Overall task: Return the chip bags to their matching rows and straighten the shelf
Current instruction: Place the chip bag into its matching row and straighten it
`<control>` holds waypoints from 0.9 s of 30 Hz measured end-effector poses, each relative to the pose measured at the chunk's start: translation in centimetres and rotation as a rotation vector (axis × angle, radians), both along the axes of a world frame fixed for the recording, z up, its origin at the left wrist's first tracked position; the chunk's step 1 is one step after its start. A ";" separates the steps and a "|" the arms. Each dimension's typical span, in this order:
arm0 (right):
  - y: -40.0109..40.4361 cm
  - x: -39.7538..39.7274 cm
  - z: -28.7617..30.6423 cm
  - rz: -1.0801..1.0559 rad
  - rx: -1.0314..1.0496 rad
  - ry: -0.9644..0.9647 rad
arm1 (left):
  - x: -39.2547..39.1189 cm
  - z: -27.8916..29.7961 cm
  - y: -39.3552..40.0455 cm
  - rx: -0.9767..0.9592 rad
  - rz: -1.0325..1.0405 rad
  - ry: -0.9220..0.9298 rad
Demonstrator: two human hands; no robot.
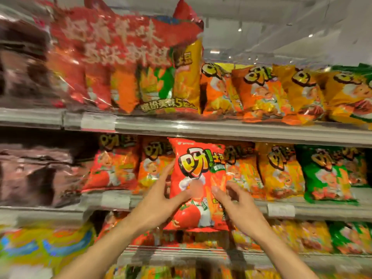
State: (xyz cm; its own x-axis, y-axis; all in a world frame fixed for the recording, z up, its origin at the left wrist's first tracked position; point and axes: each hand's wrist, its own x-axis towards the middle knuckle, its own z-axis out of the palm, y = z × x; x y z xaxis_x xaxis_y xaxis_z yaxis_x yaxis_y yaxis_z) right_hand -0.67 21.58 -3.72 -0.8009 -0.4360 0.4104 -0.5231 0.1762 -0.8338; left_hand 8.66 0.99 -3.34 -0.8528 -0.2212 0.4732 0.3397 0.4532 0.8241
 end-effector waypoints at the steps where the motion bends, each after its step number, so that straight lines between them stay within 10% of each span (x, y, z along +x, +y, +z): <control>1: -1.6 0.4 0.0 0.026 0.003 0.013 | 0.8 0.0 -1.3 -0.004 0.027 0.005; 10: -12.6 2.7 0.3 0.155 0.176 0.029 | 6.6 -0.8 -10.9 0.050 0.297 0.015; 21: -21.3 -0.5 1.5 -0.341 0.542 0.386 | 10.5 -0.5 -15.5 -0.046 0.518 0.081; 27: -23.3 -1.3 0.8 -0.378 0.674 0.271 | 11.3 -0.8 -16.7 -0.033 0.546 0.021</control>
